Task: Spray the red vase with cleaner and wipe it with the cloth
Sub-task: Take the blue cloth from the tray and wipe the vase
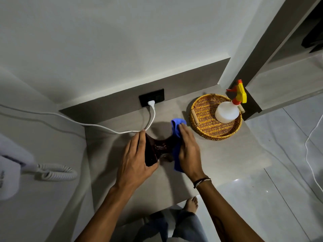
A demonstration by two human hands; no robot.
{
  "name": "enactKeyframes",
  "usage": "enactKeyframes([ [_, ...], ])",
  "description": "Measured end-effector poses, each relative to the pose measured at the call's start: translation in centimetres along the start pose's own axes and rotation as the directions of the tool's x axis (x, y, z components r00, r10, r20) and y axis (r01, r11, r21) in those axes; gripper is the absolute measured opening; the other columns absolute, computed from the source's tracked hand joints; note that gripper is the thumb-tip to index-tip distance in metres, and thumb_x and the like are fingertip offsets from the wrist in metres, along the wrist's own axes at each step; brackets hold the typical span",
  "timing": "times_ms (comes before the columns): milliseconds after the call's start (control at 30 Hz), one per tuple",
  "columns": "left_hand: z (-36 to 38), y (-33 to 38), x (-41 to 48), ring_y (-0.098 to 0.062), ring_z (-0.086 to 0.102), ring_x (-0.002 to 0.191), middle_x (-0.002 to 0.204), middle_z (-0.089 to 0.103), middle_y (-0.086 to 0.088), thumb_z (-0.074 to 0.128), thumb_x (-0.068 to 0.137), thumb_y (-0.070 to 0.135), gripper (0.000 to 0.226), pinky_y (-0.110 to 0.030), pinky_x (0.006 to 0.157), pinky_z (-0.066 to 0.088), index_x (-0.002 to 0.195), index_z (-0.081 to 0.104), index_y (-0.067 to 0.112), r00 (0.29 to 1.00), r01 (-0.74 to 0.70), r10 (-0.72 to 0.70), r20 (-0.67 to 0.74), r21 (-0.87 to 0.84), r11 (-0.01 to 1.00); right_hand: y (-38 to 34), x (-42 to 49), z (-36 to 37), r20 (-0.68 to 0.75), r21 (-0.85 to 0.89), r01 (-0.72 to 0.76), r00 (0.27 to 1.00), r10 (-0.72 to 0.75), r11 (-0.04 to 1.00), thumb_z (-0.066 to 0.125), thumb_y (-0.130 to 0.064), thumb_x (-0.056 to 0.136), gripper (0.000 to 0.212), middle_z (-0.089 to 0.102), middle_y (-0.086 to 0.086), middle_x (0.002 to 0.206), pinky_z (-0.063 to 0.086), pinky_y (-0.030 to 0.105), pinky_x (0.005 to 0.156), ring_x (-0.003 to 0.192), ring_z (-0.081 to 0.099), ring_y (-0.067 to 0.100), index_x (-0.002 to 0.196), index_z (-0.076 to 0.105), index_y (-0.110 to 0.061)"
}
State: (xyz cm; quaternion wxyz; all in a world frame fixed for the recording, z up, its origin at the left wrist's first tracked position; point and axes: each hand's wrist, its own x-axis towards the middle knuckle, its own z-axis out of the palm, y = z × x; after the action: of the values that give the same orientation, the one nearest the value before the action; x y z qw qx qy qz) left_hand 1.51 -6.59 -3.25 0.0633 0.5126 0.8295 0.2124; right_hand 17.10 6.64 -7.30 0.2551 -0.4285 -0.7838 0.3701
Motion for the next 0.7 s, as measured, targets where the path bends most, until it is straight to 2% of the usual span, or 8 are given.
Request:
enactKeyframes([
  [100,0.2,-0.3,0.0,-0.039,0.052,0.145,0.158,0.055,-0.024,0.095,0.072,0.030,0.103,-0.053,0.119,0.046,0.158,0.048,0.000,1.000,0.003,-0.003,0.013,-0.039,0.999,-2.7,-2.6,1.5,0.154,0.088,0.319,0.932,-0.329,0.944,0.059,0.014,0.094,0.083,0.029,0.013,0.177,0.027,0.037,0.136,0.165,0.029,0.025,0.168,0.031,-0.014],
  [167,0.1,-0.9,-0.1,-0.043,0.057,0.143,0.155,0.058,-0.024,0.096,0.068,0.028,0.101,-0.051,0.119,0.046,0.155,0.052,-0.001,1.000,0.014,-0.014,0.015,-0.031,0.999,-2.4,-4.0,2.3,0.294,0.061,0.404,0.867,-0.403,0.913,0.063,0.014,0.093,0.094,0.020,0.006,0.181,0.025,0.040,0.137,0.168,0.021,0.025,0.171,0.023,-0.020],
  [267,-0.4,-1.2,-0.1,-0.042,0.063,0.132,0.144,0.064,-0.025,0.101,0.056,0.029,0.108,-0.042,0.113,0.045,0.148,0.056,-0.005,0.999,0.030,-0.030,-0.012,0.026,0.999,1.1,-2.8,0.9,0.336,-0.076,0.283,0.910,-0.243,0.956,0.061,0.015,0.097,0.081,0.013,0.006,0.179,0.026,0.050,0.135,0.169,0.015,0.032,0.167,0.030,-0.010],
  [367,-0.3,0.2,0.6,-0.034,0.057,0.129,0.141,0.065,-0.024,0.101,0.054,0.029,0.109,-0.039,0.109,0.044,0.147,0.057,-0.004,0.999,0.029,-0.029,-0.023,-0.005,1.000,1.8,-1.2,-0.6,0.322,-0.151,0.122,0.944,-0.068,0.981,0.062,0.007,0.102,0.072,0.013,0.009,0.178,0.025,0.051,0.135,0.169,0.012,0.033,0.166,0.031,-0.007],
  [500,-0.5,-0.1,1.2,-0.039,0.060,0.132,0.146,0.063,-0.023,0.090,0.058,0.035,0.103,-0.040,0.114,0.044,0.149,0.056,0.000,0.988,0.152,-0.149,0.031,-0.131,0.980,-4.1,-3.3,2.3,0.240,0.134,0.230,0.936,-0.256,0.964,0.052,0.006,0.102,0.068,0.026,0.009,0.178,0.023,0.042,0.137,0.168,0.023,0.026,0.166,0.033,-0.009],
  [567,-0.8,-1.0,1.0,-0.037,0.061,0.136,0.150,0.061,-0.016,0.082,0.064,0.033,0.096,-0.051,0.115,0.049,0.152,0.055,0.006,0.980,0.196,-0.183,0.077,-0.208,0.958,-5.1,-4.3,3.5,0.216,0.200,0.332,0.903,-0.372,0.922,0.049,0.008,0.101,0.073,0.026,0.008,0.179,0.022,0.041,0.138,0.168,0.023,0.026,0.168,0.030,-0.013],
  [633,-0.9,-1.9,0.5,-0.037,0.063,0.132,0.147,0.061,-0.015,0.091,0.063,0.034,0.100,-0.054,0.109,0.054,0.152,0.053,0.006,0.980,0.198,-0.188,0.072,-0.173,0.965,-3.4,-3.6,3.2,0.280,0.116,0.363,0.881,-0.381,0.925,0.055,0.012,0.096,0.079,0.022,0.008,0.180,0.021,0.045,0.138,0.169,0.018,0.026,0.168,0.030,-0.011],
  [700,-0.6,-2.3,-0.3,-0.040,0.063,0.128,0.145,0.060,-0.018,0.101,0.058,0.034,0.111,-0.048,0.106,0.055,0.152,0.051,0.002,0.984,0.176,-0.173,0.040,-0.082,0.981,-0.6,-2.2,2.0,0.336,-0.031,0.285,0.906,-0.258,0.958,0.061,0.015,0.095,0.079,0.022,0.010,0.178,0.024,0.053,0.136,0.168,0.018,0.030,0.166,0.034,-0.008],
])
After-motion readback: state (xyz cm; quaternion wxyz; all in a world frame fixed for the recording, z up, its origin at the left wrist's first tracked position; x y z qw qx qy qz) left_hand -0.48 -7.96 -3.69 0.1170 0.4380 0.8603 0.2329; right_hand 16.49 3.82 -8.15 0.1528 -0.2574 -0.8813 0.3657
